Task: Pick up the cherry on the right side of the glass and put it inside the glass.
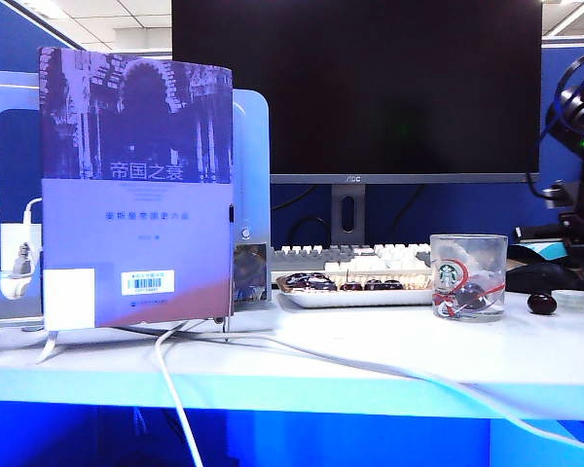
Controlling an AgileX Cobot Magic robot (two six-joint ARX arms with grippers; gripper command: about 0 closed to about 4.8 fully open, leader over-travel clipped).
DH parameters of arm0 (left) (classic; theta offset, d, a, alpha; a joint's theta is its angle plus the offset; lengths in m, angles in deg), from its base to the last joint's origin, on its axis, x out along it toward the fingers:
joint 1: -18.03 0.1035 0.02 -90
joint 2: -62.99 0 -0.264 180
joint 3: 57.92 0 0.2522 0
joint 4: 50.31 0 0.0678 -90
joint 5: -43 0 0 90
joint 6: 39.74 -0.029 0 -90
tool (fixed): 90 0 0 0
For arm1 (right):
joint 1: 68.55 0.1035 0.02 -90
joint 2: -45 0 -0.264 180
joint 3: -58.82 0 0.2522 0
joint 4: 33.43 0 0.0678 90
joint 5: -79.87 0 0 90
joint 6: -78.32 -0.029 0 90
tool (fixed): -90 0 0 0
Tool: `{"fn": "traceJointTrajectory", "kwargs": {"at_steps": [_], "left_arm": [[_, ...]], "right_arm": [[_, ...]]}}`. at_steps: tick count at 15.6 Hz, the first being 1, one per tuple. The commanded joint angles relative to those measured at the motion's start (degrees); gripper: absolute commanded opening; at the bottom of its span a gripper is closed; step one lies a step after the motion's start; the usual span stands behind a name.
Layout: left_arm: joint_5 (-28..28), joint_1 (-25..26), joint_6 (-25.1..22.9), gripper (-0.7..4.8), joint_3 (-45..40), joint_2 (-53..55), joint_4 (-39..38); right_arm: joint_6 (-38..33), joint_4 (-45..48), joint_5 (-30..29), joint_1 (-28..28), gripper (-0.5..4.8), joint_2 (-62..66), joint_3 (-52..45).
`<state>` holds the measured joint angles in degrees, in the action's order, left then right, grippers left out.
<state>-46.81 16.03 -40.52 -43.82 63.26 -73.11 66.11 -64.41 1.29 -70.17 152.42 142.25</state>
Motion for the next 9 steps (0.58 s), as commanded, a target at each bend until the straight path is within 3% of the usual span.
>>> {"fn": "traceJointTrajectory", "kwargs": {"at_steps": [1,9], "left_arm": [[-0.2,0.04,-0.26,-0.05,-0.04,-0.17,-0.68],[-0.22,0.04,-0.26,-0.05,-0.04,-0.17,-0.7]], "right_arm": [[1.4,0.98,0.04,0.98,-0.05,-0.15,0.09],[2.14,2.32,-4.76,3.15,-0.05,-0.15,0.09]]}}
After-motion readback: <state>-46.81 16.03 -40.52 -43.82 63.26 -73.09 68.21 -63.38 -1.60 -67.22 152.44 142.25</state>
